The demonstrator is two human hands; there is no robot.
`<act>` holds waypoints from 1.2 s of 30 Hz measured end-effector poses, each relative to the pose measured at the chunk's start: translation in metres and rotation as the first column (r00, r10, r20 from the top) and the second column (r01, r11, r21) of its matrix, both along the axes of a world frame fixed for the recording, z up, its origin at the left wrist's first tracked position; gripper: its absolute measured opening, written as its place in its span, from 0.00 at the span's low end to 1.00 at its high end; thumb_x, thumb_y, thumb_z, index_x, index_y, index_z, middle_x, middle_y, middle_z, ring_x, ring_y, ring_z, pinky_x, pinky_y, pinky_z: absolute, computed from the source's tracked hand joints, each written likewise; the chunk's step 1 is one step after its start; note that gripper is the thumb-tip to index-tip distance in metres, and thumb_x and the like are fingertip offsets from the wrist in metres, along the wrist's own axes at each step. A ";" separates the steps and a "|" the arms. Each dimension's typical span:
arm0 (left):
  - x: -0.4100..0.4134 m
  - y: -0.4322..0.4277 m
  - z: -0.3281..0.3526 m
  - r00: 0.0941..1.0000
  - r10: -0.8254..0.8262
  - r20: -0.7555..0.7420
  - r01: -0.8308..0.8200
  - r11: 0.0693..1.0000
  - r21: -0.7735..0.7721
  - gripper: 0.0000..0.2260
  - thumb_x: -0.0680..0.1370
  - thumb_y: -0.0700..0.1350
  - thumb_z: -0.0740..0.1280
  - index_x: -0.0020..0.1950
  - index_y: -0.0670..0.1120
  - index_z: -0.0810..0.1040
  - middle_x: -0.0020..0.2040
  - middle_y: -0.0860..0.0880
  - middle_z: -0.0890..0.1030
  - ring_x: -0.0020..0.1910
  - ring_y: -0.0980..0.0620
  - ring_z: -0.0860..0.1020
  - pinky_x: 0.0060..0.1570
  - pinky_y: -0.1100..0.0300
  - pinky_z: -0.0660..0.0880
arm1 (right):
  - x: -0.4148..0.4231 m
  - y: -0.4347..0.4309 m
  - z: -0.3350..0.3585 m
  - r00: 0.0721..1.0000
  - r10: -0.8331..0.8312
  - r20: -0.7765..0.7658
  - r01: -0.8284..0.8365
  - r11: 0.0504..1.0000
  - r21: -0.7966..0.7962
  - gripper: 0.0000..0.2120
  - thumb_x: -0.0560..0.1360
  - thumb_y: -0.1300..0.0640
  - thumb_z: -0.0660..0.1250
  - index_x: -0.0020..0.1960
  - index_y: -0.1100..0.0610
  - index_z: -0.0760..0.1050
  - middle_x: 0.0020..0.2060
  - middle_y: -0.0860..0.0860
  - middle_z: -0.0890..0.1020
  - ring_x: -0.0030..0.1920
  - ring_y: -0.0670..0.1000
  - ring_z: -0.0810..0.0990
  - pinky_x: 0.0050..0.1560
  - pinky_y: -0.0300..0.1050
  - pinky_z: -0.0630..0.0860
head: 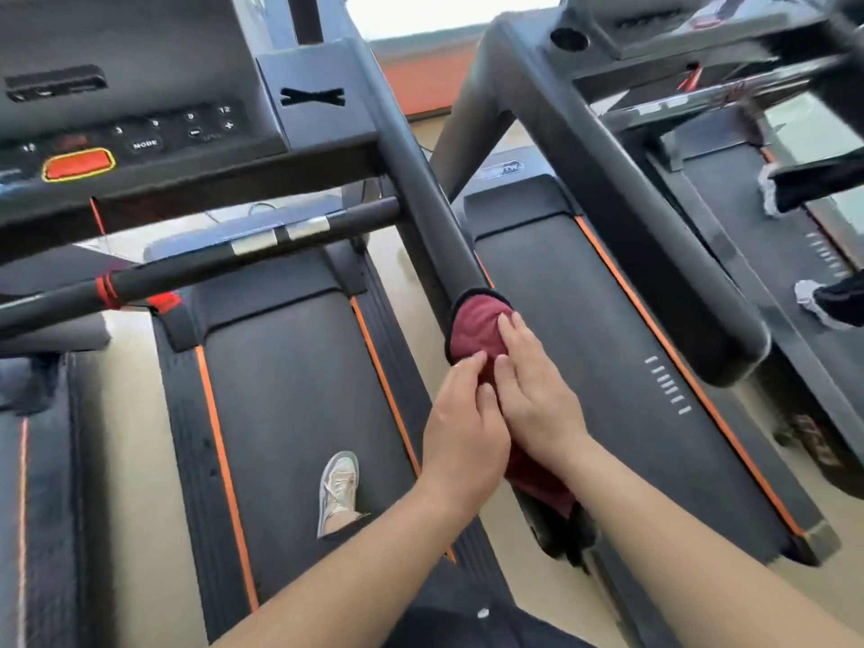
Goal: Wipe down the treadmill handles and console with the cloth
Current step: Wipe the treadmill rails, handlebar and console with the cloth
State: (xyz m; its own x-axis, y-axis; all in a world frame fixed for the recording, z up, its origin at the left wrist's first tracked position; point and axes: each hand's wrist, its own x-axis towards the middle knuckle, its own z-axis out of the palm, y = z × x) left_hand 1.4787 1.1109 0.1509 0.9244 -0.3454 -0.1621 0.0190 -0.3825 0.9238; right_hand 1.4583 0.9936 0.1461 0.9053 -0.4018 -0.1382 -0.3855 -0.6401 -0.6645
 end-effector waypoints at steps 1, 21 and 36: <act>-0.013 -0.005 0.002 1.000 0.001 -0.018 0.000 1.000 0.004 0.20 0.84 0.41 0.60 0.76 0.48 0.71 0.73 0.56 0.73 0.70 0.66 0.68 0.71 0.71 0.62 | -0.014 -0.004 0.006 0.997 -0.070 0.014 0.066 0.973 0.223 0.21 0.86 0.54 0.54 0.79 0.49 0.63 0.78 0.43 0.63 0.76 0.39 0.61 0.78 0.44 0.58; 0.208 -0.087 -0.015 0.902 0.313 -0.297 -0.264 0.944 0.196 0.40 0.80 0.68 0.57 0.77 0.38 0.56 0.77 0.39 0.66 0.73 0.38 0.69 0.70 0.47 0.66 | 0.103 -0.054 0.024 0.918 -0.396 -0.016 0.379 0.863 0.334 0.10 0.78 0.53 0.63 0.55 0.50 0.81 0.48 0.47 0.86 0.52 0.50 0.84 0.61 0.54 0.79; 0.144 -0.083 -0.027 0.860 0.375 -0.345 -0.392 0.920 0.021 0.41 0.77 0.69 0.62 0.83 0.53 0.51 0.81 0.49 0.62 0.78 0.47 0.63 0.75 0.54 0.60 | 0.035 -0.050 0.024 0.860 -0.473 -0.192 0.511 0.791 0.337 0.10 0.80 0.50 0.64 0.45 0.50 0.82 0.43 0.44 0.87 0.51 0.48 0.85 0.62 0.54 0.78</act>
